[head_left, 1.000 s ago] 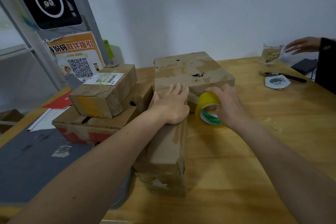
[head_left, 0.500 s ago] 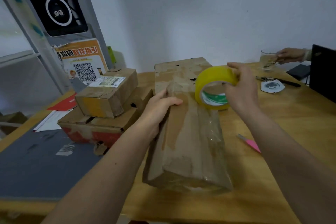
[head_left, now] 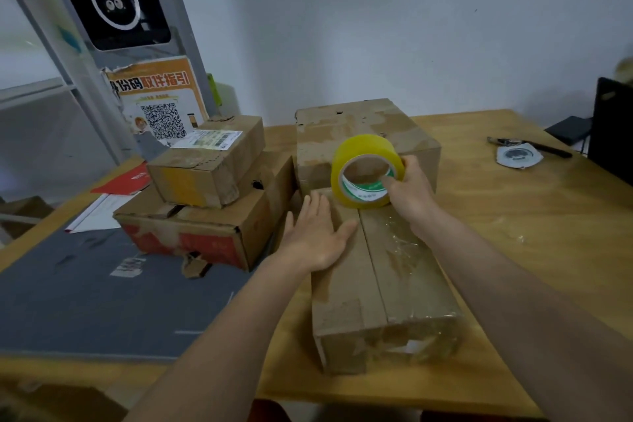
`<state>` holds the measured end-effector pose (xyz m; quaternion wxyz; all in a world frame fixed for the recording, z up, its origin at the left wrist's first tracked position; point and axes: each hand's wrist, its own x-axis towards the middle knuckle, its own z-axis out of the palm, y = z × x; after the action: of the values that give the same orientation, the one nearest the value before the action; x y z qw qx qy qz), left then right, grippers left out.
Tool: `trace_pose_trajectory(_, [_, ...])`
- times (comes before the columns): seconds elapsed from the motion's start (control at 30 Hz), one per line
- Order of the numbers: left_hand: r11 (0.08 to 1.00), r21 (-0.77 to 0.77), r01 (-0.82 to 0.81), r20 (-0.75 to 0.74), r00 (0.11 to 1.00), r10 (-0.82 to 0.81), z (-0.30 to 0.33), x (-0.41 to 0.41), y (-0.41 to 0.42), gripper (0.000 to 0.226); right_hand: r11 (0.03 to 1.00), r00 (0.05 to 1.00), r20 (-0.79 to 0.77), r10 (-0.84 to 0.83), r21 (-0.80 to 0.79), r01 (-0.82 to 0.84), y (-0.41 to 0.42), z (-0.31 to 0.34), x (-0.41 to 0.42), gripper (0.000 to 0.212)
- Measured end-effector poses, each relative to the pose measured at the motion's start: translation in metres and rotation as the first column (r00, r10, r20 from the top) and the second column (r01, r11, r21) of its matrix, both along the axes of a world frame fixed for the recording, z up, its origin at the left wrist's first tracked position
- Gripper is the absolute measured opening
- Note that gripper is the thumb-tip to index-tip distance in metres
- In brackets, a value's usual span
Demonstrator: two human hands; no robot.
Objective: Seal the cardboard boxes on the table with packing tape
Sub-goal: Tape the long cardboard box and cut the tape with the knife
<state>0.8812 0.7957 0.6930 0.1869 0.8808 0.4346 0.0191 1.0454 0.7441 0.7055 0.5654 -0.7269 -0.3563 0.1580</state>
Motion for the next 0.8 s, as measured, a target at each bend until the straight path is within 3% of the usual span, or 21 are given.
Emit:
trace_pose_trajectory(0.07, [0.998, 0.064, -0.014, -0.087, 0.996, 0.019, 0.004, 0.01, -0.001, 0.091, 0.999, 1.0, 0.021, -0.023, -0.023, 0.023, 0.001, -0.002, 0.0, 0.014])
trace_pose_trajectory(0.23, [0.987, 0.12, 0.108, -0.053, 0.993, -0.102, 0.001, 0.008, -0.003, 0.097, 1.0, 0.999, 0.027, -0.027, -0.005, 0.027, 0.001, -0.003, 0.0, 0.02])
trace_pose_trajectory(0.43, [0.991, 0.06, -0.121, -0.142, 0.982, 0.128, 0.006, 0.007, 0.003, 0.115, 0.999, 0.999, 0.019, -0.03, -0.023, 0.031, 0.004, -0.002, -0.002, 0.014])
trace_pose_trajectory(0.57, [0.988, 0.147, -0.051, -0.132, 0.989, 0.071, 0.003, 0.029, -0.01, 0.13, 0.999, 0.998, 0.049, -0.05, -0.011, 0.051, 0.003, -0.004, -0.002, 0.017])
trace_pose_trajectory(0.7, [0.991, 0.119, -0.057, -0.131, 0.989, 0.073, 0.0, 0.021, -0.005, 0.119, 0.999, 0.995, 0.094, -0.023, -0.036, 0.026, 0.006, 0.005, 0.001, 0.02])
trace_pose_trajectory(0.8, [0.99, 0.137, -0.034, -0.155, 0.986, 0.055, 0.001, 0.019, -0.004, 0.105, 0.998, 0.997, 0.045, -0.065, 0.011, 0.065, 0.0, 0.016, 0.017, 0.018])
